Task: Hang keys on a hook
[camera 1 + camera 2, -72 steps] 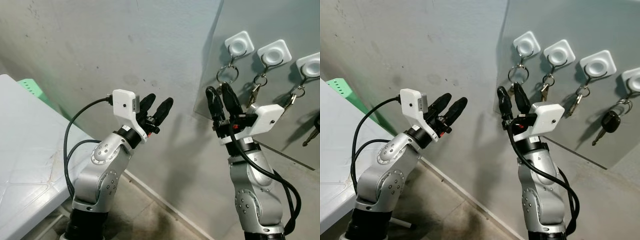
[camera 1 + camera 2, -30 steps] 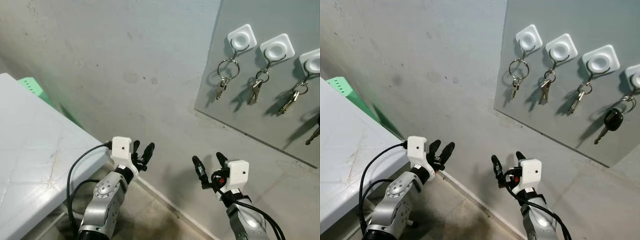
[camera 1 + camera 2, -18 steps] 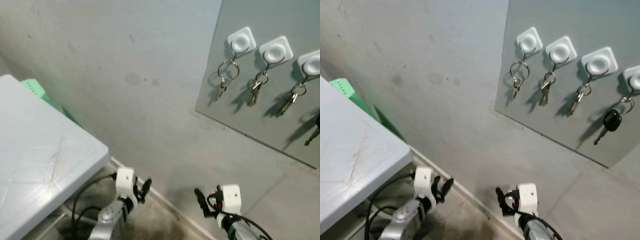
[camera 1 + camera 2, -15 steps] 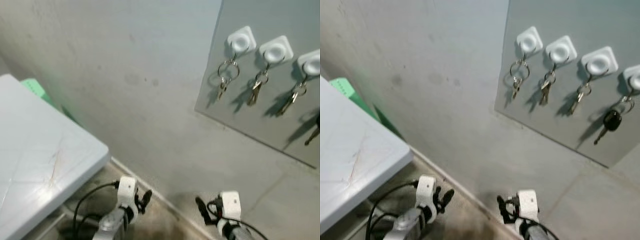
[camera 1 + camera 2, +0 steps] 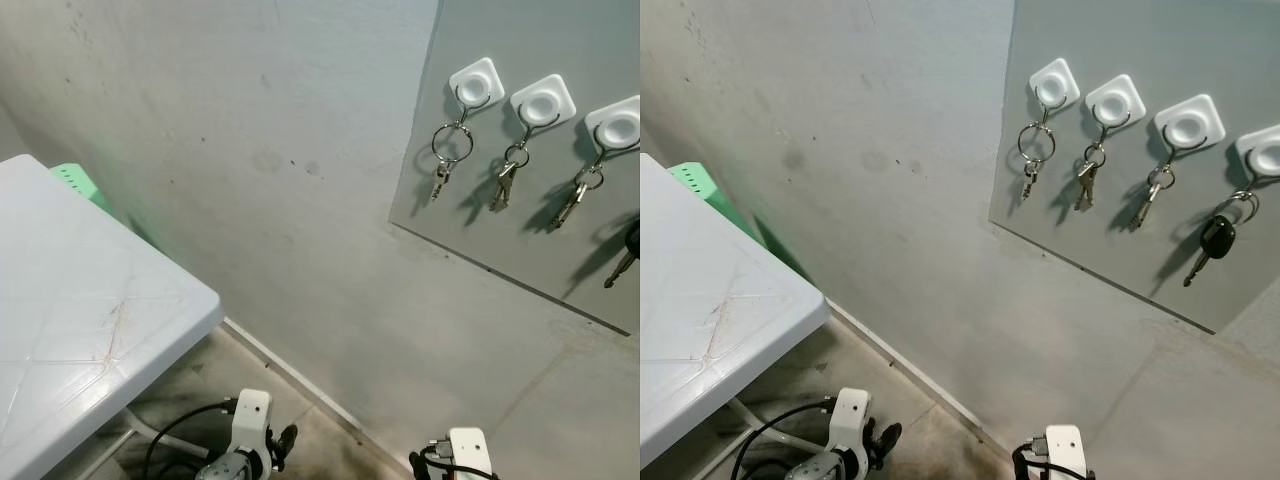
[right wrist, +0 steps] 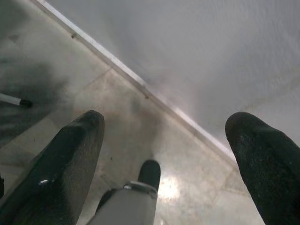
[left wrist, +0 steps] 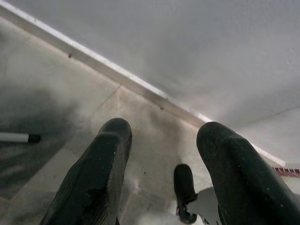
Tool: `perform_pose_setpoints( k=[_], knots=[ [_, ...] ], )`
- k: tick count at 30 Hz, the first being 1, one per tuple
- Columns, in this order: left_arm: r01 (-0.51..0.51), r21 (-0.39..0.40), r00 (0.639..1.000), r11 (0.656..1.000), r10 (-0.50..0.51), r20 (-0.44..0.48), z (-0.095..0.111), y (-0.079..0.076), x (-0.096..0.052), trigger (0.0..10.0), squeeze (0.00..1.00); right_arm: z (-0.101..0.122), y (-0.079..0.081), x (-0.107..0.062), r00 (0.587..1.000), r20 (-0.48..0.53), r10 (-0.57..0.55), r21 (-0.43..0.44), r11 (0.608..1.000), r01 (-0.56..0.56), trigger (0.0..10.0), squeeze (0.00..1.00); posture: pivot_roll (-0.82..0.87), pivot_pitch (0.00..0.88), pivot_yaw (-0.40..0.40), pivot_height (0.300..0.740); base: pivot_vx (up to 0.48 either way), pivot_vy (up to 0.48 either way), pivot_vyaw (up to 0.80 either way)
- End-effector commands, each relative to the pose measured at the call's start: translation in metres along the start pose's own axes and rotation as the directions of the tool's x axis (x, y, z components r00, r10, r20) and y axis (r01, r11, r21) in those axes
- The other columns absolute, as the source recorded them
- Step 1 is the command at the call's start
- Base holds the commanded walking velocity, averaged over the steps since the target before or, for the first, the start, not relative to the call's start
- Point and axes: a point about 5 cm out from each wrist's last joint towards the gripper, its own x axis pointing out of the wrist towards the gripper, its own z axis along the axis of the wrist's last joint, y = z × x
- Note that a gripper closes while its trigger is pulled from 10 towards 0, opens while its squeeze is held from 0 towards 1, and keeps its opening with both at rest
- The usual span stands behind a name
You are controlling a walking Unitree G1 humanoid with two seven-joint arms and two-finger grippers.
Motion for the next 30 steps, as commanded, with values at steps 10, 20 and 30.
perform_pose_setpoints(
  k=[10, 20, 30],
  knots=[
    [-0.138, -0.049, 0.983, 0.989, 0.131, -0.127, -0.044, 0.034, -0.024, 10.0, 0.0, -0.059, -0.018, -0.027, 0.964, -0.24, -0.116, 0.09, 0.986, 0.141, 10.0, 0.0, 0.02, 0.015, 0.029, 0.74, 0.0, 0.0, 0.0],
    [-0.152, -0.041, 0.981, 0.987, 0.146, -0.127, -0.043, 0.037, -0.025, 10.0, 0.0, -0.069, -0.019, -0.031, 0.948, -0.298, -0.109, 0.076, 0.988, 0.137, 10.0, 0.0, 0.02, 0.0, 0.027, 0.74, 0.0, 0.0, -0.41],
    [-0.138, -0.031, 0.985, 0.99, 0.134, -0.108, -0.033, 0.034, -0.02, 10.0, 0.0, -0.066, -0.015, -0.029, 0.949, -0.299, -0.096, 0.054, 0.992, 0.117, 10.0, 0.0, 0.01, 0.0, 0.025, 0.74, 0.0, 0.0, -0.7]
  ],
)
